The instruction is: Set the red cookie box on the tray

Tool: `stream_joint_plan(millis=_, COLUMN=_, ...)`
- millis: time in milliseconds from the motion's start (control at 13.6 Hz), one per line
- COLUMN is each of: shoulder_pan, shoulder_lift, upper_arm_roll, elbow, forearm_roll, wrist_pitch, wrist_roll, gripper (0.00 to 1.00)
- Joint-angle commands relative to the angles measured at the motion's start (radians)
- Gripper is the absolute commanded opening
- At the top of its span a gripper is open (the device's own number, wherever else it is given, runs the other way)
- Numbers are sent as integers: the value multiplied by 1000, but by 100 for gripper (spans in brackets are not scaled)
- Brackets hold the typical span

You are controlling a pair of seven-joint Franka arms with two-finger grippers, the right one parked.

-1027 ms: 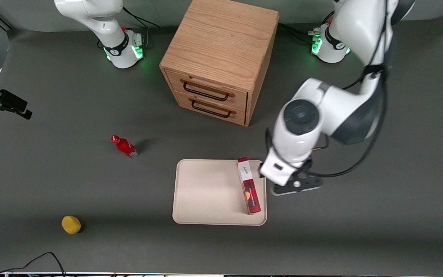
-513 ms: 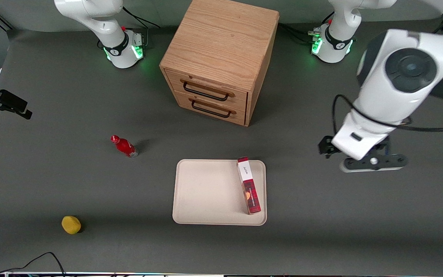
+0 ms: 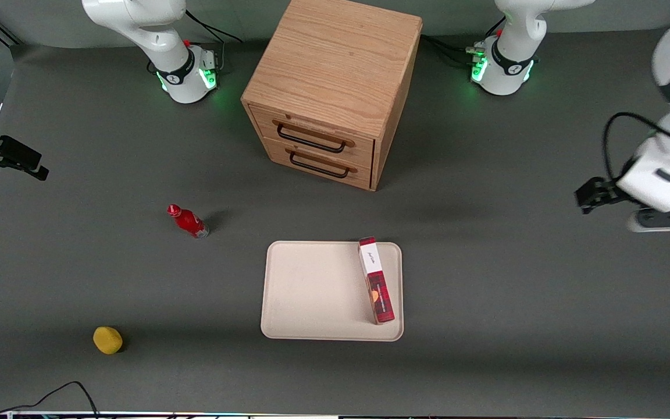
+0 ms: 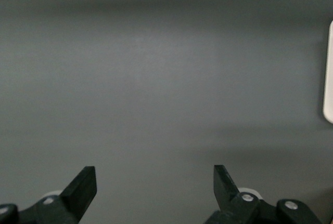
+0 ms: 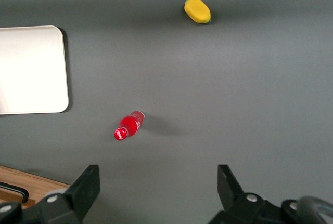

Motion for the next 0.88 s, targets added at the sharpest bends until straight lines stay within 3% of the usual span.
stream_joint_plan(millis=0, shoulder_pan=112, shoulder_lift=-51, upper_arm_roll=-14, elbow=-47, forearm_roll=-49, wrist_pitch=-2, wrist_roll=149, gripper=100)
stream_joint_plan(millis=293, shoulder_pan=175, shoulder_lift=-78, upper_arm_roll=16, elbow=-89, forearm_roll=-138, wrist_pitch=21, wrist_roll=307, gripper=100)
stream_joint_plan(millis=660, shoulder_pan=137, shoulder_lift=-80, upper_arm_roll=53, elbow=-77, forearm_roll=-129, wrist_pitch=23, wrist_roll=313, gripper=100)
stream_joint_plan(millis=807, shoulder_pan=108, shoulder_lift=-78, upper_arm_roll=56, elbow=-69, forearm_roll=-92, wrist_pitch=21, wrist_roll=313, gripper=100)
